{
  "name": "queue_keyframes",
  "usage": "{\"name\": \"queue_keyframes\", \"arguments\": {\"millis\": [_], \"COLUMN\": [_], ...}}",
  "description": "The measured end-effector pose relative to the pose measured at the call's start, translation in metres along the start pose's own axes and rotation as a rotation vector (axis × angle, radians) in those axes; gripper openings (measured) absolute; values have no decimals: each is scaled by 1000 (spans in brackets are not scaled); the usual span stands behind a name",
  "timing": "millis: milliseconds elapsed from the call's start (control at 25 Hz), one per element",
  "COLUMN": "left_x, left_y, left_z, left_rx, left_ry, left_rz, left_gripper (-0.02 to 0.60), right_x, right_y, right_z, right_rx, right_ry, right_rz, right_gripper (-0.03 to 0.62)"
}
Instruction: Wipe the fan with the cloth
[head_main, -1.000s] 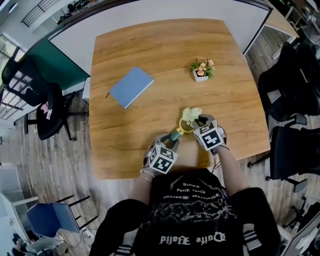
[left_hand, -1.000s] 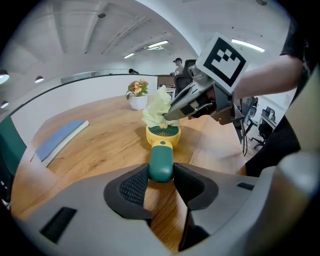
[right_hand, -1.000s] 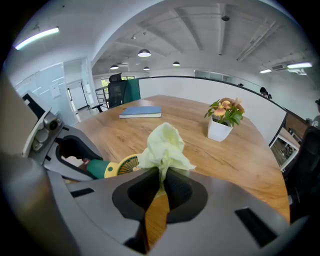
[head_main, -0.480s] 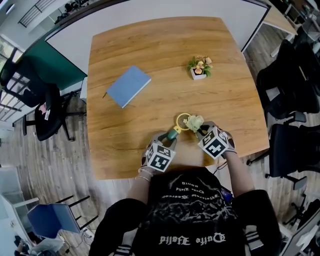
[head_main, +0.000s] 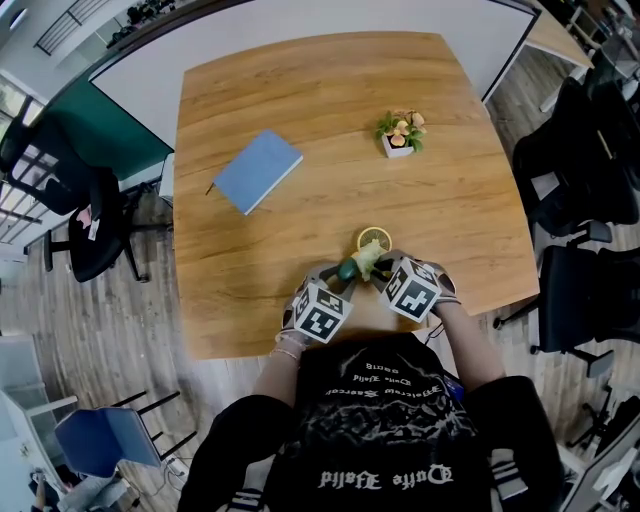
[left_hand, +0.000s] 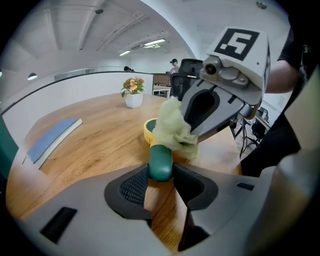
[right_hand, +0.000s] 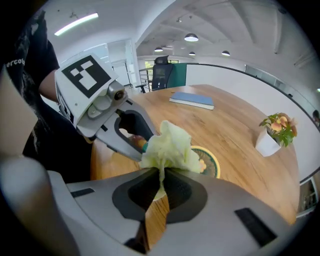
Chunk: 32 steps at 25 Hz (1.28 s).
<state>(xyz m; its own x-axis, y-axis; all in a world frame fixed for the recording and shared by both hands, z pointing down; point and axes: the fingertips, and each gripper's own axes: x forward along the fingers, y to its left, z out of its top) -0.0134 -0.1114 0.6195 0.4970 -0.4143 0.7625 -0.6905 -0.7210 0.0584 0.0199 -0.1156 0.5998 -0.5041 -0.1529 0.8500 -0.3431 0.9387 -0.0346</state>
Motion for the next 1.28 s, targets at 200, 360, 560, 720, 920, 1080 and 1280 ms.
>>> {"name": "queue_keyframes", "arguments": {"millis": [200,360,560,720,920,1080,1280], "left_x": [2,0,-6,-7,-9,-12,-16], "left_y": [-5,-2,-2,-5,-12,-17,-14], "left_z": [-4,0,4,5,9,9,9], "left_rx": [35,60,138,211,306,347,397], "left_ry": [20,11,15,29,48,56,67], "left_rz": [-25,-5,24,18,6,3,18], "left_gripper": [175,175,175,175,175,174,174], "right_x": [7,1,-22,-21,4,8,8], "right_y": [1,-1,-10,-4,8,14,8], "right_z": [17,20,38,54,53,48,48], "right_rx": [61,135,130,61,-88,-73,-89], "right_ry": [-54,-86,-130,-42,200,326,429], "right_rz": [45,83,171,338,464,566,605], "right_gripper": [34,34,34,35,34,35,35]}}
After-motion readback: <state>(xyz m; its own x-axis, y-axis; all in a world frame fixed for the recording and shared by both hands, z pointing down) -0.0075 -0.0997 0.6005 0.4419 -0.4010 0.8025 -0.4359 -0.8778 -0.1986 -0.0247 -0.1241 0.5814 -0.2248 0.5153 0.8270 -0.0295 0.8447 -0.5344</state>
